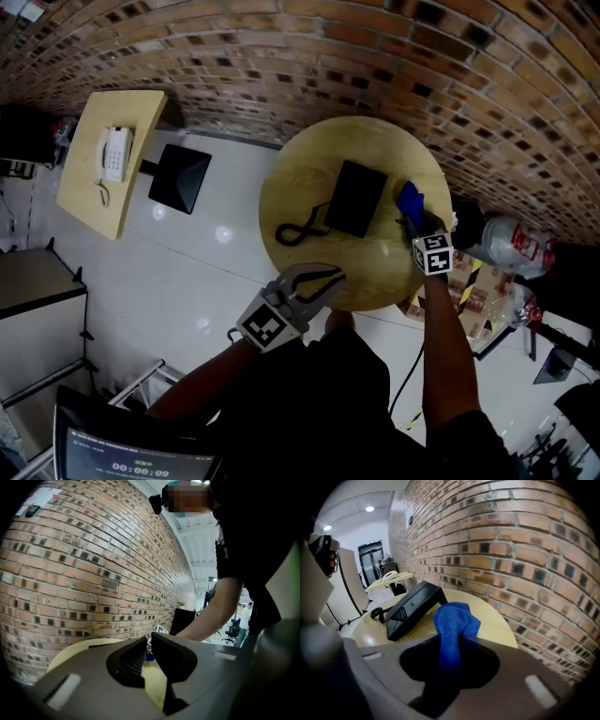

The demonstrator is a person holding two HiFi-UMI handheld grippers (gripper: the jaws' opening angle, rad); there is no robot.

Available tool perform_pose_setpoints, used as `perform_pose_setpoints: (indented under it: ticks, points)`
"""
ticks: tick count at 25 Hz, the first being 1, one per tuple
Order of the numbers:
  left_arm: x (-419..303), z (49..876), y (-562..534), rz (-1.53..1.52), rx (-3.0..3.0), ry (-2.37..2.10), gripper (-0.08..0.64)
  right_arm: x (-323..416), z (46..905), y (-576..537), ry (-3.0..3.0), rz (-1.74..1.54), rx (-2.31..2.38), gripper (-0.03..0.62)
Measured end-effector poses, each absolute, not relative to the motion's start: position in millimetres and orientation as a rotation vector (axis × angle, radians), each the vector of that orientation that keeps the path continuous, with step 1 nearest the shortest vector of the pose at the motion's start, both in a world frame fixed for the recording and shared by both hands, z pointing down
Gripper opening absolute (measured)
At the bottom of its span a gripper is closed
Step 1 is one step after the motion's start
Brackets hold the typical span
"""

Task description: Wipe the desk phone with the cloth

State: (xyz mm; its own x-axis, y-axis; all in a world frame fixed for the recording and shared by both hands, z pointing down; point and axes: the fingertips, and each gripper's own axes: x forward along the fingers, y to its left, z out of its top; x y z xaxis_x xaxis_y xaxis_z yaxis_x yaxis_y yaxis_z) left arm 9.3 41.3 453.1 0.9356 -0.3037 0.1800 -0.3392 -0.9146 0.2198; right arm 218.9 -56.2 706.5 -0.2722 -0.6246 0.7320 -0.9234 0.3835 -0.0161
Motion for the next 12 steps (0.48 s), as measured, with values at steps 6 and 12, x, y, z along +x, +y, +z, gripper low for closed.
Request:
perform_pose_setpoints:
  ticks: [6, 12]
  points:
    - [28.2, 460.3, 39.6, 0.244, 2.85, -0.44, 0.018, 240.9, 739.9, -40.5, -1.931, 0.699, 1.334, 0.098]
    - [37.7, 465.4, 36.1, 0.249, 2.849, -0.425, 0.018, 243.2, 756.0, -38.5, -1.946, 0.853, 1.357, 0.1]
